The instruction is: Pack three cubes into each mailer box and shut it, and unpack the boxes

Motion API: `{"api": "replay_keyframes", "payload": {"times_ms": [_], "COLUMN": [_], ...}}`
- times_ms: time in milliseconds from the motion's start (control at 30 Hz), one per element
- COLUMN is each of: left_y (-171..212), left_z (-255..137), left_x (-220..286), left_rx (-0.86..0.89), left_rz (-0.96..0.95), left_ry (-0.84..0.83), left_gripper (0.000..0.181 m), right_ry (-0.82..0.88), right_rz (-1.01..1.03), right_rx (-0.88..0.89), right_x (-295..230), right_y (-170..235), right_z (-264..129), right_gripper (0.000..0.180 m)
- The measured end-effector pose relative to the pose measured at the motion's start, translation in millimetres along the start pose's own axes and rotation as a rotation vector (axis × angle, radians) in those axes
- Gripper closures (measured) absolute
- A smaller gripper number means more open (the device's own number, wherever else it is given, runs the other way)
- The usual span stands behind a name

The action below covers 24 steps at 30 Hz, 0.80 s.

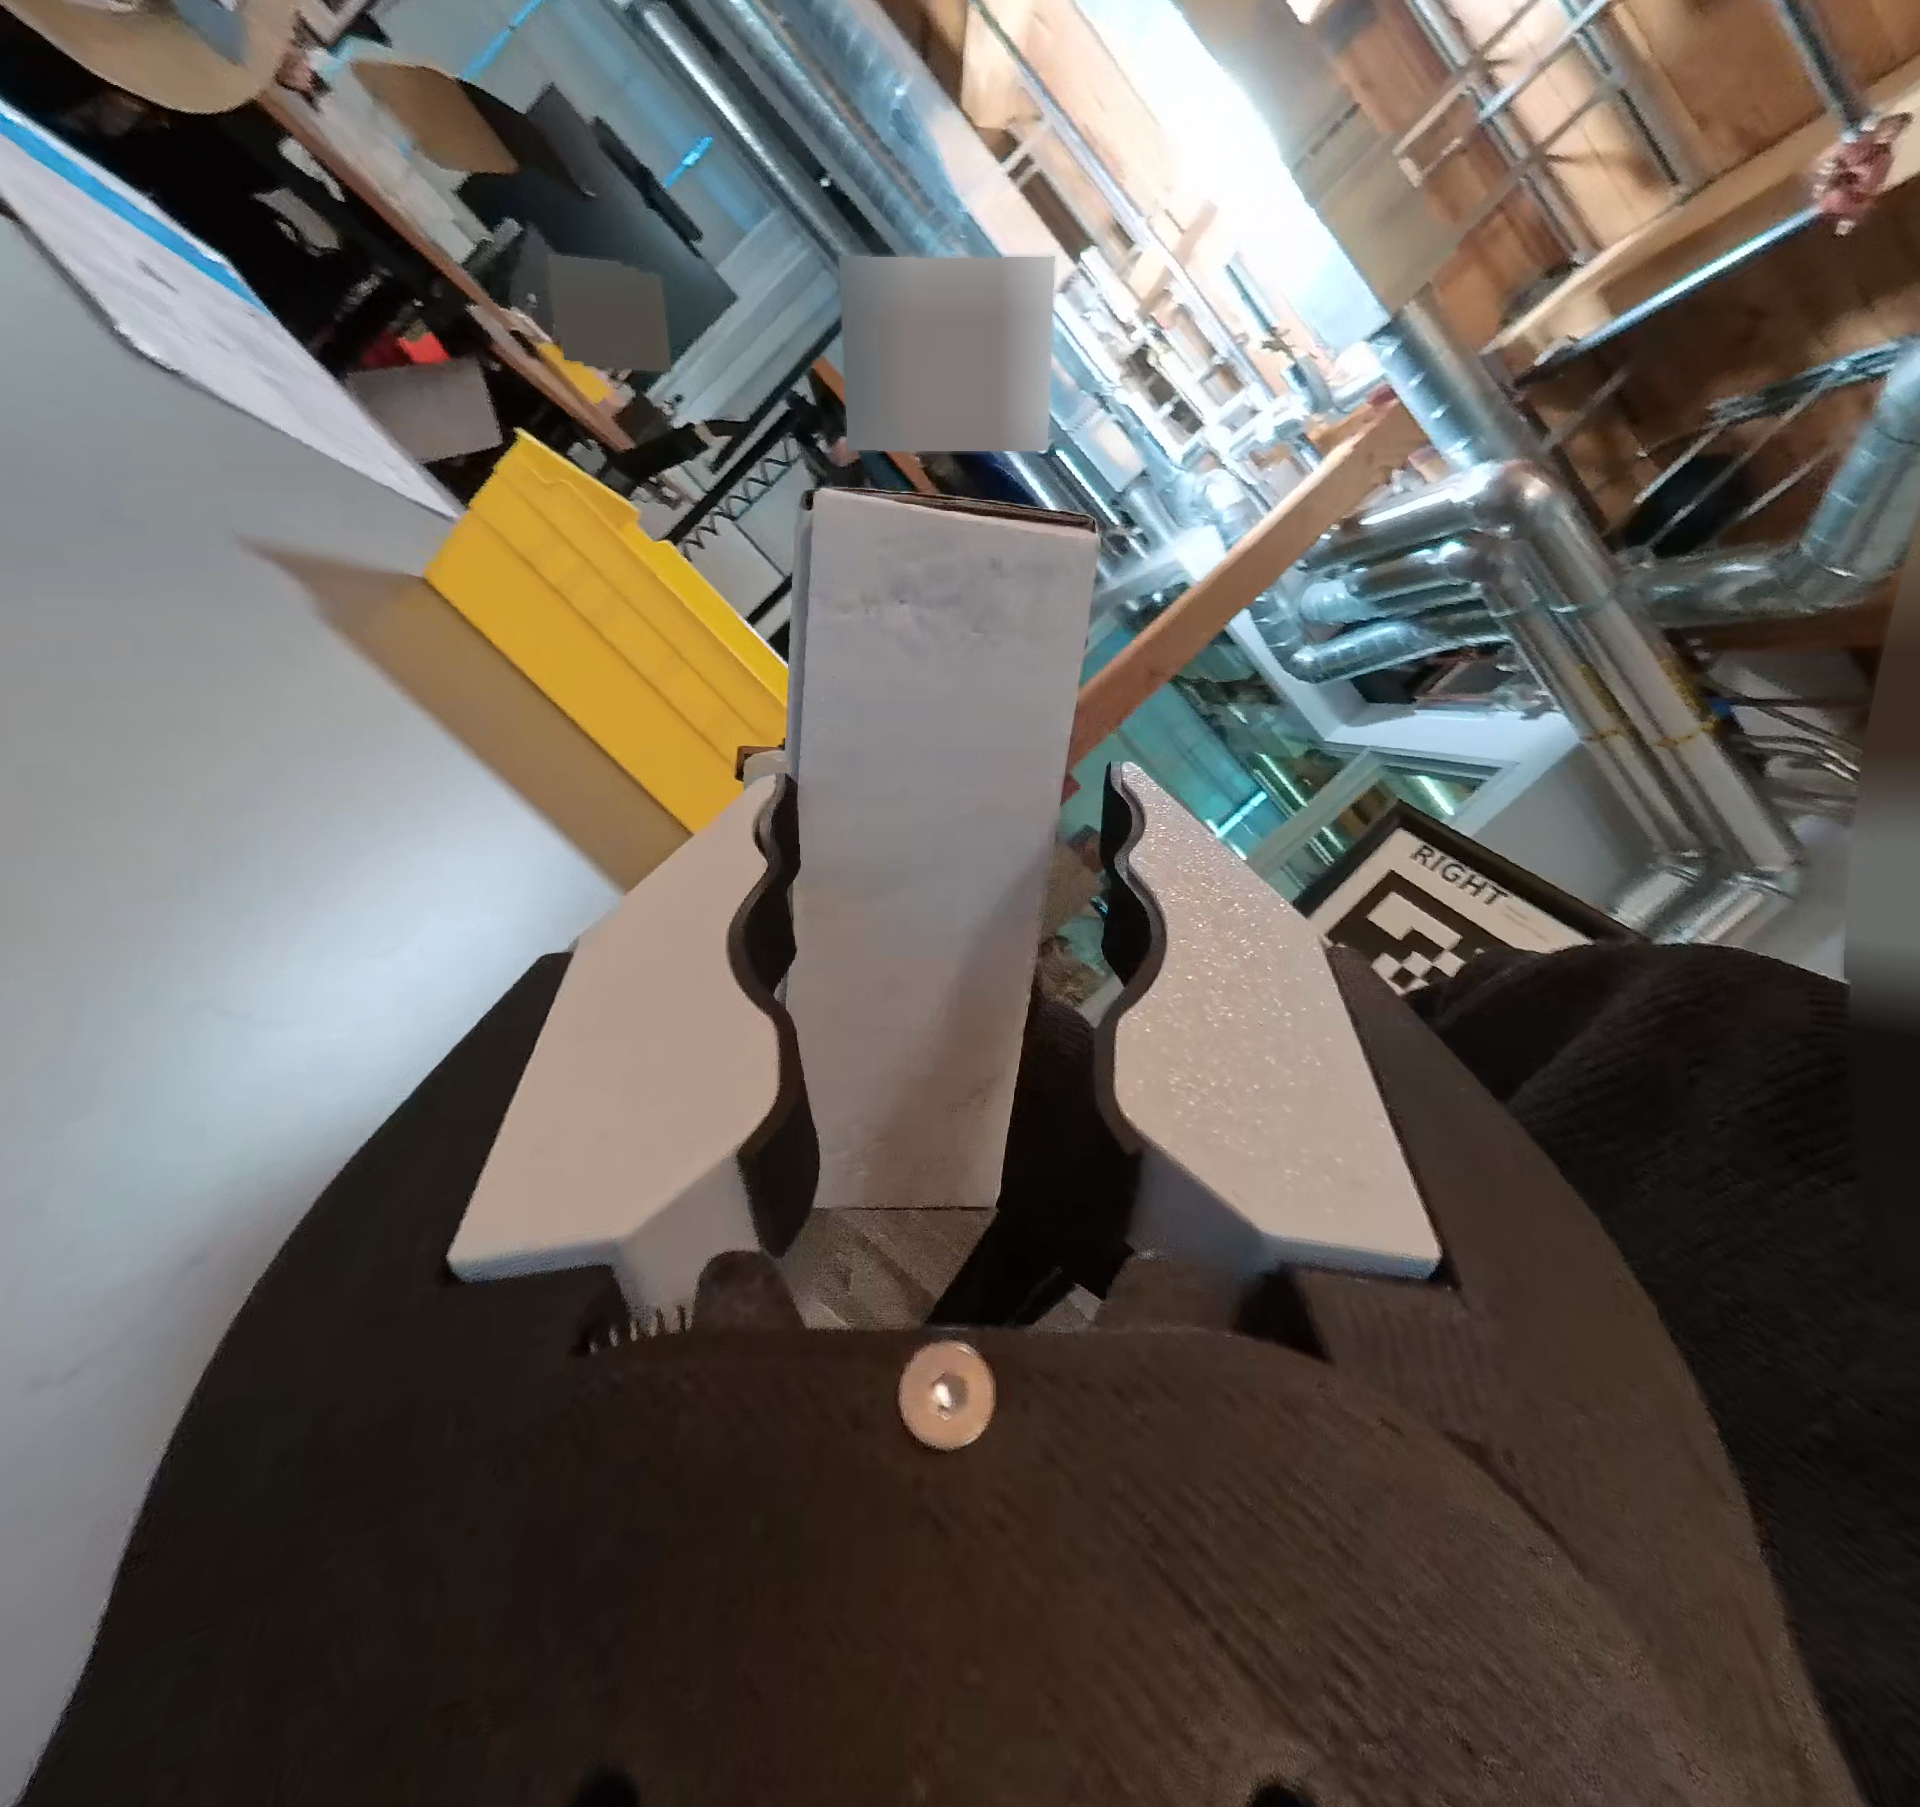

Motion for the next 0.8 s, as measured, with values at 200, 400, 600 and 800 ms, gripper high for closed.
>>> {"api": "replay_keyframes", "payload": {"times_ms": [200,400,600,800], "left_y": [2.8,0.5,1.0,-0.6], "left_z": [0.8,-2.4,-4.4,-6.7], "left_x": [-5.5,-7.0,-8.4,-9.2], "left_rx": [0.006,0.015,0.012,0.037], "left_rz": [0.005,-0.021,-0.085,-0.096], "left_ry": [-0.076,-0.051,0.056,0.067], "left_gripper": [0.113,0.114,0.129,0.136], "right_ry": [0.059,0.069,-0.001,0.012], "right_rz": [0.023,0.013,0.048,0.035], "right_rx": [-0.012,-0.027,0.032,0.005], "right_x": [6.8,6.3,4.0,2.8], "right_y": [1.3,2.0,-2.4,-1.2], "right_z": [0.1,3.4,-1.7,-0.1], "right_gripper": [0.117,0.117,0.117,0.117]}}
Point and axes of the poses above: each gripper's, where its closed fingertips meet, z out along the fingers, y out of its underside, x = y × z across the jaws, the point moved 10 cm from there along -z, back along the fingers, and after that the axes turned 5 degrees about z, right-handed, at the moved point
